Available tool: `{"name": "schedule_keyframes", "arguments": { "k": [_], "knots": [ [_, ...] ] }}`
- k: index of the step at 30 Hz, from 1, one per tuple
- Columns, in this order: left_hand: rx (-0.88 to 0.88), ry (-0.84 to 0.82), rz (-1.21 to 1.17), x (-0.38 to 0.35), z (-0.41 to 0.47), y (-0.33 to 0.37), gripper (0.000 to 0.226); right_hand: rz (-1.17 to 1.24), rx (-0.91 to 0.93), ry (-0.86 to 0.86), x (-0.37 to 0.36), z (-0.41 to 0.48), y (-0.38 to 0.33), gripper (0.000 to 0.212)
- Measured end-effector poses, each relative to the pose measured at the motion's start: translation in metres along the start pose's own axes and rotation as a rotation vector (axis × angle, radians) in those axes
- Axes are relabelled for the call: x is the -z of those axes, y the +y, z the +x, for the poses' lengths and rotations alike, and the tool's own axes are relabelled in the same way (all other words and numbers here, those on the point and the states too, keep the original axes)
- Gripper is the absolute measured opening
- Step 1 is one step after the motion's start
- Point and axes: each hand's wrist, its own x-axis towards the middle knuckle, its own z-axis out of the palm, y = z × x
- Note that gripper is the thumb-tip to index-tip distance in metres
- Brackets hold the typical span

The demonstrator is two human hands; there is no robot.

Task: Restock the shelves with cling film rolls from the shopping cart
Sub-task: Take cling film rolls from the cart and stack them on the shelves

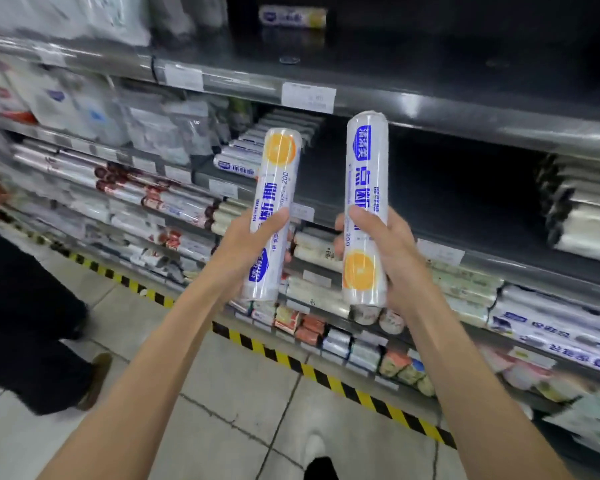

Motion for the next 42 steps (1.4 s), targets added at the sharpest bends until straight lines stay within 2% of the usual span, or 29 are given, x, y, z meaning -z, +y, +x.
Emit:
{"name": "schedule_keyframes", "arguments": {
  "k": [7,9,12,14,16,18,20,24,27,30,34,38,42],
  "knots": [
    [-0.149,0.001,0.127,0.074,0.115,0.039,0.013,-0.039,0.112,-0.035,-0.059,0.109,-0.018,0.043],
    [-0.173,0.01,0.144,0.094,0.152,0.058,0.014,-0.047,0.138,-0.016,-0.072,0.138,-0.029,0.04],
    [-0.202,0.001,0.145,0.124,0.214,0.091,0.012,-0.102,0.179,0.021,-0.088,0.18,-0.048,0.025],
    [-0.259,0.005,0.265,0.142,0.258,0.115,0.011,-0.12,0.187,0.057,-0.098,0.204,-0.06,0.021],
    [-0.32,-0.023,0.407,0.156,0.301,0.143,0.017,-0.124,0.19,0.1,-0.106,0.225,-0.071,0.03],
    [-0.345,-0.115,0.51,0.163,0.343,0.167,0.021,-0.111,0.199,0.151,-0.112,0.244,-0.078,0.034],
    [-0.35,-0.212,0.67,0.163,0.387,0.183,0.03,-0.072,0.192,0.204,-0.119,0.259,-0.083,0.028],
    [-0.469,-0.342,1.06,0.153,0.474,0.198,0.044,0.018,0.165,0.304,-0.138,0.287,-0.091,0.03],
    [-0.492,-0.416,1.209,0.151,0.539,0.191,0.06,0.058,0.184,0.386,-0.152,0.305,-0.093,0.022],
    [-0.496,-0.452,1.226,0.15,0.586,0.178,0.06,0.071,0.209,0.442,-0.16,0.319,-0.093,0.025],
    [-0.652,-0.421,1.158,0.143,0.623,0.167,0.055,0.066,0.224,0.485,-0.163,0.331,-0.094,0.048],
    [-0.713,-0.338,1.0,0.135,0.643,0.159,0.053,0.052,0.25,0.53,-0.162,0.336,-0.093,0.044],
    [-0.735,-0.265,1.003,0.123,0.654,0.152,0.051,0.073,0.274,0.545,-0.164,0.335,-0.089,0.046]
  ]
}}
